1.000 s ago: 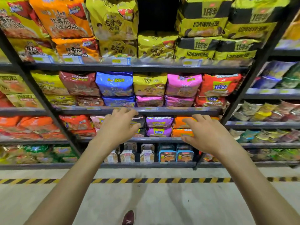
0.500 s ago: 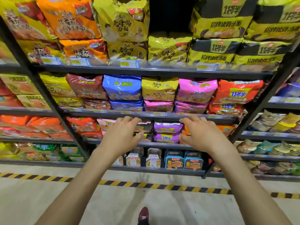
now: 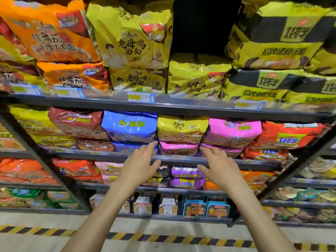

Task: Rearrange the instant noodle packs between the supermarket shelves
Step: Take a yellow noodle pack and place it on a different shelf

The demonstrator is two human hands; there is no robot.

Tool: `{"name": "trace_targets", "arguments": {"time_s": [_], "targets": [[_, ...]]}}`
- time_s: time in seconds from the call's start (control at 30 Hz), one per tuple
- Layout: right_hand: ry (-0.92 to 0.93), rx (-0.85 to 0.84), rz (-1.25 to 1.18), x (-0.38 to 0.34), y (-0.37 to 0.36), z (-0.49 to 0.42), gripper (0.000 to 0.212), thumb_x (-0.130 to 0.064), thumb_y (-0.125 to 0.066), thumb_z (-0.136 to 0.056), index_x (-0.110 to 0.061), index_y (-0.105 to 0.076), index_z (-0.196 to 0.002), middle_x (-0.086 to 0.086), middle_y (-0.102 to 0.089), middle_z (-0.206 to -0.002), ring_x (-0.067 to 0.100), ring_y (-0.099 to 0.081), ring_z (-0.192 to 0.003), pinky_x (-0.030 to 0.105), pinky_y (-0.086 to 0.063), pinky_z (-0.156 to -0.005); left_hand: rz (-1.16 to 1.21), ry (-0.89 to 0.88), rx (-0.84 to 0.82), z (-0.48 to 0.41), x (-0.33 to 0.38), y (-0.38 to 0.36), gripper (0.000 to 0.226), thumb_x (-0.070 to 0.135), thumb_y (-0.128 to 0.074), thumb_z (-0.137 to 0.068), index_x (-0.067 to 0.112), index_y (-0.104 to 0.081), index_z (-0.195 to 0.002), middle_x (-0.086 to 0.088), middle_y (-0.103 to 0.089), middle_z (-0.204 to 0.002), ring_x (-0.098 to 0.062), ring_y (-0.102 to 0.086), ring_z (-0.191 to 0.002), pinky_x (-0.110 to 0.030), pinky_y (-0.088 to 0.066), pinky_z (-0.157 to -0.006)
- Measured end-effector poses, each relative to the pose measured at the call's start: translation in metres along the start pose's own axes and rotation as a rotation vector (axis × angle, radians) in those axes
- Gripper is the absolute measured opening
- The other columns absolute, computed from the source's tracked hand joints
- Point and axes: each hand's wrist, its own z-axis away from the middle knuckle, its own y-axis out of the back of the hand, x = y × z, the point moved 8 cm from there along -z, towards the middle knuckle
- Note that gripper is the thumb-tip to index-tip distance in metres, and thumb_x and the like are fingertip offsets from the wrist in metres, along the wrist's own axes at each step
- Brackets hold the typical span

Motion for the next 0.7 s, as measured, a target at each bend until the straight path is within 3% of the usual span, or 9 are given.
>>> {"name": "trace_targets", "arguments": {"time_s": [0.17, 0.3, 0.43, 0.53, 0.63, 0.7], "targets": [[-0.010, 0.120, -0.055, 0.011, -0.002, -0.035, 0.067, -0.044, -0.055, -0.097, -0.024, -0.028, -0.155, 0.008, -0.039, -0.152, 0.030, -0.041, -0.135, 0.043, -0.043, -0.102, 0.124, -0.061, 0.068, -0.036, 0.007, -0.011, 0.075, 0.035, -0.055, -0.101, 0.033, -0.011, -0.162, -0.005, -0.039, -0.156, -0.030, -0.042, -0.140, -0.046, -0.045, -0.100], [0.020, 0.244, -0.254, 0.019, -0.003, -0.059, 0.078, -0.037, -0.058, -0.096, -0.024, -0.014, -0.159, 0.008, -0.038, -0.154, 0.031, -0.042, -0.134, 0.044, -0.047, -0.097, 0.300, -0.078, 0.162, -0.061, 0.009, -0.021, 0.083, 0.031, -0.058, -0.101, 0.035, -0.002, -0.162, -0.002, -0.036, -0.159, -0.026, -0.038, -0.145, -0.047, -0.043, -0.108], [0.042, 0.298, -0.578, 0.029, -0.011, -0.076, 0.085, -0.031, -0.060, -0.097, -0.034, -0.002, -0.159, -0.004, -0.028, -0.161, 0.021, -0.040, -0.140, 0.041, -0.045, -0.100, 0.416, -0.032, 0.287, -0.080, 0.007, -0.029, 0.090, 0.026, -0.061, -0.100, 0.036, 0.005, -0.161, 0.004, -0.024, -0.168, -0.024, -0.035, -0.149, -0.047, -0.041, -0.113], [0.017, 0.264, -0.715, 0.032, -0.021, -0.089, 0.090, -0.028, -0.062, -0.097, -0.044, 0.003, -0.157, -0.017, -0.020, -0.163, 0.014, -0.054, -0.126, 0.035, -0.046, -0.099, 0.440, 0.007, 0.382, -0.088, 0.007, -0.034, 0.093, 0.025, -0.062, -0.099, 0.037, 0.006, -0.161, 0.006, -0.023, -0.168, -0.027, -0.041, -0.144, -0.042, -0.043, -0.107], [0.104, 0.343, -0.821, 0.027, -0.026, -0.097, 0.096, -0.016, -0.067, -0.093, -0.043, 0.002, -0.154, -0.024, -0.011, -0.160, -0.010, -0.020, -0.143, 0.014, -0.027, -0.110, 0.476, 0.051, 0.391, -0.099, 0.007, -0.044, 0.101, 0.024, -0.066, -0.097, 0.042, 0.012, -0.159, -0.005, -0.035, -0.162, -0.033, -0.050, -0.130, -0.041, -0.045, -0.097], [0.133, 0.396, -0.882, 0.027, -0.032, -0.102, 0.095, -0.008, -0.068, -0.091, -0.032, -0.004, -0.158, -0.021, -0.011, -0.162, -0.008, -0.012, -0.148, 0.014, -0.020, -0.117, 0.512, 0.084, 0.392, -0.106, 0.006, -0.048, 0.108, 0.024, -0.069, -0.095, 0.054, 0.018, -0.152, -0.017, -0.053, -0.145, -0.036, -0.058, -0.114, -0.039, -0.047, -0.083]]}}
